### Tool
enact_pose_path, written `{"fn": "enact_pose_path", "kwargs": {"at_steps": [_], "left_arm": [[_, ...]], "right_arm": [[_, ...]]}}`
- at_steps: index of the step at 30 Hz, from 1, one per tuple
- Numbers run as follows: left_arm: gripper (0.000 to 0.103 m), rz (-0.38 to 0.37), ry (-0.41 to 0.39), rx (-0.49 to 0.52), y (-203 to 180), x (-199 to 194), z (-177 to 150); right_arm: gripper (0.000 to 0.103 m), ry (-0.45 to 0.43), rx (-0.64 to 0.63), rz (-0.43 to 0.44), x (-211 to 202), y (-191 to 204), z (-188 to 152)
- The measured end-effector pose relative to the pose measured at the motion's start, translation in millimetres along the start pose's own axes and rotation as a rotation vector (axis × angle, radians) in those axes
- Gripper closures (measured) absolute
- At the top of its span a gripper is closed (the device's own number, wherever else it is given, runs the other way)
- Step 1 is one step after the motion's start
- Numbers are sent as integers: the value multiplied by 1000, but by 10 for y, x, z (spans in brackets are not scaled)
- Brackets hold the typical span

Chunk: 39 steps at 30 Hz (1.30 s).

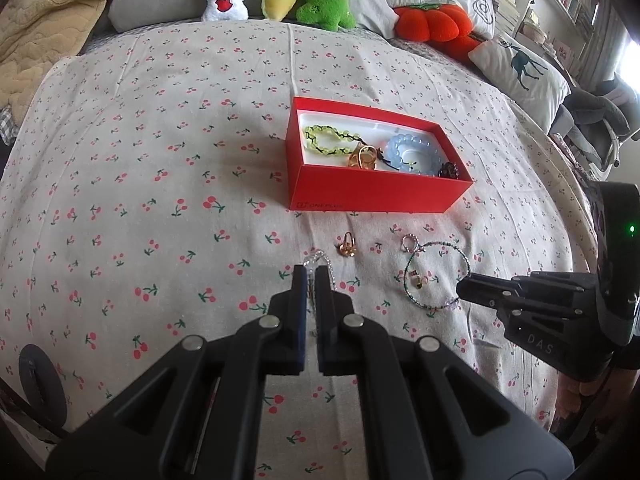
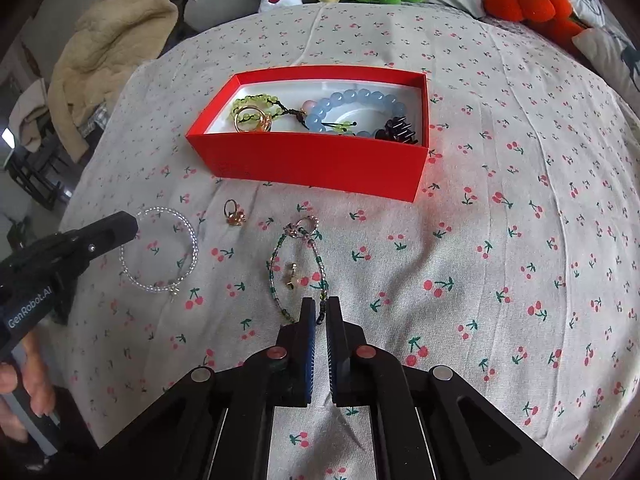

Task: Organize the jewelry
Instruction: 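Close the right tool on the green-beaded bangle while the left holds the clear bangle, then carry both bangles into the red box and open both tools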

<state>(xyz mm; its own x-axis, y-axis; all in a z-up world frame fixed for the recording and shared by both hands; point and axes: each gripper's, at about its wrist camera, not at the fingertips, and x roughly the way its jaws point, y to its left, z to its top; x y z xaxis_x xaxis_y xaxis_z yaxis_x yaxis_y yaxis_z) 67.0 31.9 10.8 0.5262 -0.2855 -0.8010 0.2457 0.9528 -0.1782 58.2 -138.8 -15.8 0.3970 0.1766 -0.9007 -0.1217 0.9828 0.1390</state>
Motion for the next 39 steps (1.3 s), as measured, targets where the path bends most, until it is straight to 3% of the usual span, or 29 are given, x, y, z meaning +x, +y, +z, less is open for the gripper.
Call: {"fn": "enact_pose_path", "kwargs": {"at_steps": [9,11,24,28,29,31,39], "left_arm": [[98,-4,-17,0,-43,-42,13],[98,-3,-14,0,-48,-35,12],[98,9,9,7,-91,54,-22],[98,10,10,11,-104,64,-18],[98,9,9,12,-111,66,-16],[98,4,6,13,-127,63,-2],[99,-48,-36,6,-225,-90,117]], "right_arm": [[98,-45,51,26,-139,-32,32],[90,-29,72,23,-102,-76,46],[84,63,98,-15,298,-79,94],[83,43,88,-28,325,-34,91],[84,41,83,-30,337,-23,97],[98,38,76,-22,345,-2,118],[100,-30,45,18,98,79,215]]}}
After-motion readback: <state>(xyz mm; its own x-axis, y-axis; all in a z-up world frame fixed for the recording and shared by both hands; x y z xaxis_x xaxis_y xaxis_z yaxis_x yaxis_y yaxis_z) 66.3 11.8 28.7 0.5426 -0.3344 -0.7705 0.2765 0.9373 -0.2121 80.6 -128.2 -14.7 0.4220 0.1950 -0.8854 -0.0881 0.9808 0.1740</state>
